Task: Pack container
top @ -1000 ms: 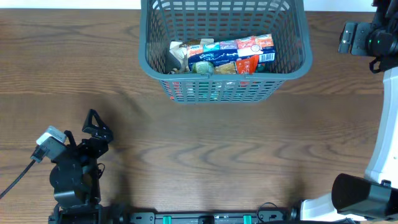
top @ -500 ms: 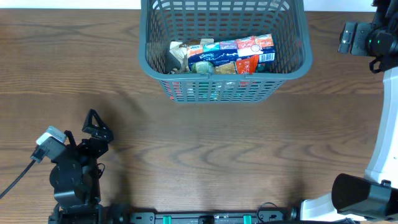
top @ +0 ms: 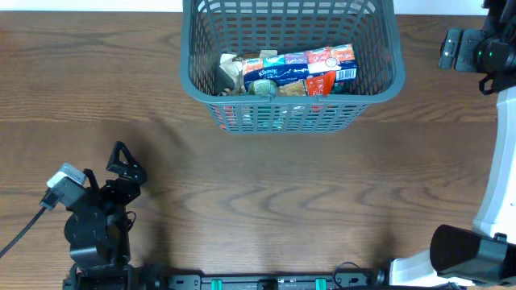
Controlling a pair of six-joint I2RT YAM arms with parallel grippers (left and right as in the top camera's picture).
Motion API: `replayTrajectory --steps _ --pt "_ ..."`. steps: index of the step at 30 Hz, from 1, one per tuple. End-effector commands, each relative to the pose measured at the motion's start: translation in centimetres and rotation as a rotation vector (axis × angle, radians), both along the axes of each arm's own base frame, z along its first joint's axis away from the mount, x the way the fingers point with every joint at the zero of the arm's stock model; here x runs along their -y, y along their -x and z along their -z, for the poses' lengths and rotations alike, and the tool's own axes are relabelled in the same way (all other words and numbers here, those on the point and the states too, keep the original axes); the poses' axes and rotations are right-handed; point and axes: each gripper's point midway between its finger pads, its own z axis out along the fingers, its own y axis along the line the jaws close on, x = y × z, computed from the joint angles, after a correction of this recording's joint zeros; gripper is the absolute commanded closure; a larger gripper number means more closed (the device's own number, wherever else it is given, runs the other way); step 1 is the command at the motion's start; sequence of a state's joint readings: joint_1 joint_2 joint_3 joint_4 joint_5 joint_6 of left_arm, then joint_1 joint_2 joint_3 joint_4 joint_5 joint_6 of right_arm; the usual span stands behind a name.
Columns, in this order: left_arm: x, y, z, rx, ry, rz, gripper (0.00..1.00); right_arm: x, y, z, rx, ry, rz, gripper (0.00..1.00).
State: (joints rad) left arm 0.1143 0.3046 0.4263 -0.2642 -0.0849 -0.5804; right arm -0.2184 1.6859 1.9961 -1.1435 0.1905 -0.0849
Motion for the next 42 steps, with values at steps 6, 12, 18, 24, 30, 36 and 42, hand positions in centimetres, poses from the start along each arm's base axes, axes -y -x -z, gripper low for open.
replayTrajectory --steps 6,12,18,24,30,36,42 --pt "0.0 0.0 0.0 0.009 0.008 0.0 0.01 0.1 0.2 -0.7 0.015 0.01 -0.004 0.01" --pt "0.0 0.0 0.0 0.009 0.008 0.0 0.01 0.1 0.2 -0.8 0.015 0.01 -0.004 0.01" --pt "0.0 0.0 0.0 0.009 0.008 0.0 0.01 0.1 0.2 -0.8 0.015 0.01 -0.004 0.01" --pt "0.0 0.0 0.0 0.009 0.008 0.0 0.01 1.1 0.6 -0.9 0.004 0.056 0.04 0.01" --pt "0.0 0.0 0.0 0.009 0.008 0.0 0.01 1.1 0.6 -0.9 0.005 0.056 0.04 0.01" --pt "0.0 0.0 0.0 0.009 0.008 0.0 0.01 0.9 1.8 -1.5 0.0 0.057 0.041 0.01" --pt "0.0 0.0 0.0 0.009 0.008 0.0 0.01 -2.3 1.3 -8.6 0.289 -0.007 -0.1 0.01"
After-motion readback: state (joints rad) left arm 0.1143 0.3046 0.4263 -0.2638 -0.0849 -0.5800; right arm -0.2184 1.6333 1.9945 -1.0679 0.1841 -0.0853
